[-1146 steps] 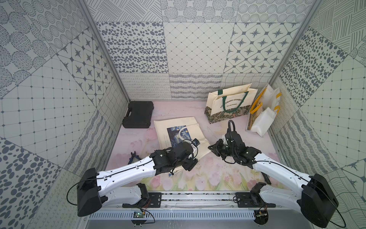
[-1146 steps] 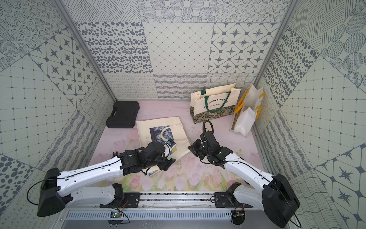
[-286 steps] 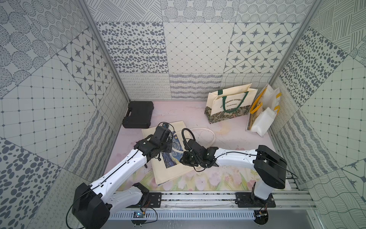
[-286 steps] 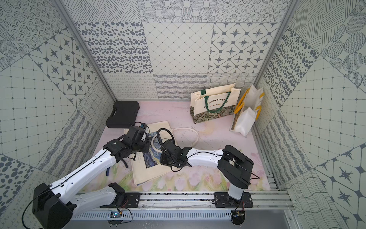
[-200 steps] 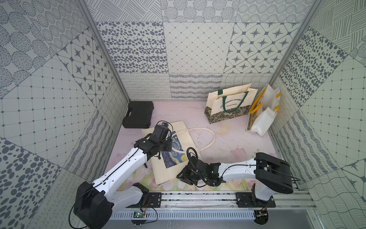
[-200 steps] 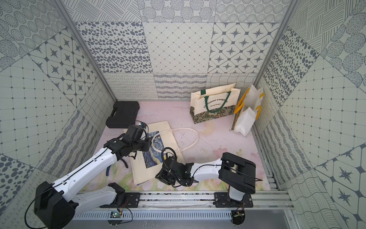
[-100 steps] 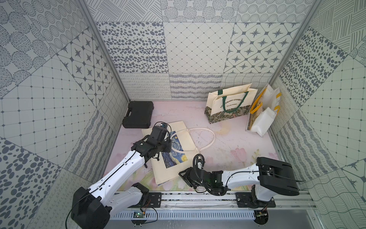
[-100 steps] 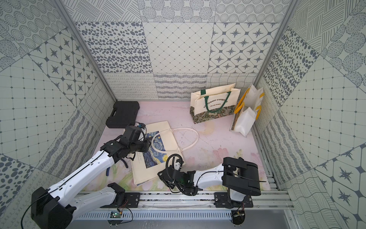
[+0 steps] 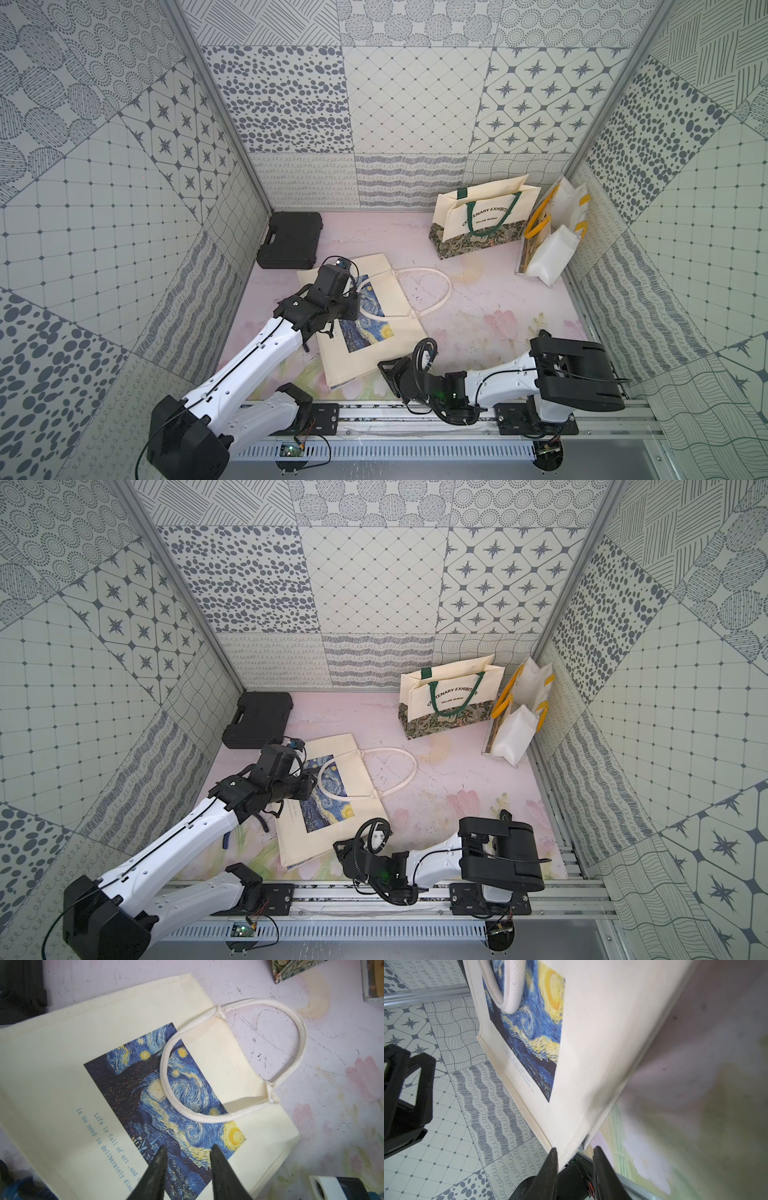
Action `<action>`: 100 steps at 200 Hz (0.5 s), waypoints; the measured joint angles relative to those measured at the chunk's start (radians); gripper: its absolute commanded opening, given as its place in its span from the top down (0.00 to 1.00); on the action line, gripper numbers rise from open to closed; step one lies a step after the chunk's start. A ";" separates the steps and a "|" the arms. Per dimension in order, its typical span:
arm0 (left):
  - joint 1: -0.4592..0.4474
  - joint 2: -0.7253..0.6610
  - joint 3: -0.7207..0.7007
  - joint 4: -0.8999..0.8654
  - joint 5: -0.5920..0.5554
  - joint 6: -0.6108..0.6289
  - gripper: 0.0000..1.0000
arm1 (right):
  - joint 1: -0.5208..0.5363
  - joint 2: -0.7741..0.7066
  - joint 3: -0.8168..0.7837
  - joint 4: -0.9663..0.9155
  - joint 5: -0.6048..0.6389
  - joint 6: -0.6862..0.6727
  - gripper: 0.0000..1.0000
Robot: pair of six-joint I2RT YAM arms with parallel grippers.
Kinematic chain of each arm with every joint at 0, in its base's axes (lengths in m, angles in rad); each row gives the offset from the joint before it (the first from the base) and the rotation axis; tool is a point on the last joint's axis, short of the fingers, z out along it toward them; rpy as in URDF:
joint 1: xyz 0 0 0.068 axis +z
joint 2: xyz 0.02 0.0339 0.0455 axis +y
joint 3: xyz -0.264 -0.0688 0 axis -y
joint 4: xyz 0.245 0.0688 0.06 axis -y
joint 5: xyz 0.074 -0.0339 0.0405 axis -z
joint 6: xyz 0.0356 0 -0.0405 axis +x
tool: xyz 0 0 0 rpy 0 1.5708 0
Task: Put away the canvas bag
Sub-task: Adjust the canvas bag at the center of the board.
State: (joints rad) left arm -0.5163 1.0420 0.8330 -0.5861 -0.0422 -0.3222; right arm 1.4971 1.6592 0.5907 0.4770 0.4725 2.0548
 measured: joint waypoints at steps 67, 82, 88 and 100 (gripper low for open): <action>0.000 -0.005 -0.008 0.000 0.009 0.000 0.63 | 0.001 0.034 -0.029 0.023 0.035 0.017 0.69; 0.000 -0.007 -0.012 -0.001 0.009 0.000 0.64 | 0.000 0.045 -0.034 0.036 0.041 0.019 0.69; 0.000 -0.008 -0.013 -0.001 0.010 0.000 0.64 | 0.000 0.049 -0.035 0.038 0.043 0.019 0.69; 0.000 -0.009 -0.014 0.000 0.010 0.000 0.64 | 0.000 0.056 -0.036 0.048 0.047 0.021 0.70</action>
State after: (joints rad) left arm -0.5163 1.0328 0.8185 -0.5865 -0.0326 -0.3222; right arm 1.4967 1.7153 0.5545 0.5255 0.5190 2.0758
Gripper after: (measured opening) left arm 0.365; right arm 0.306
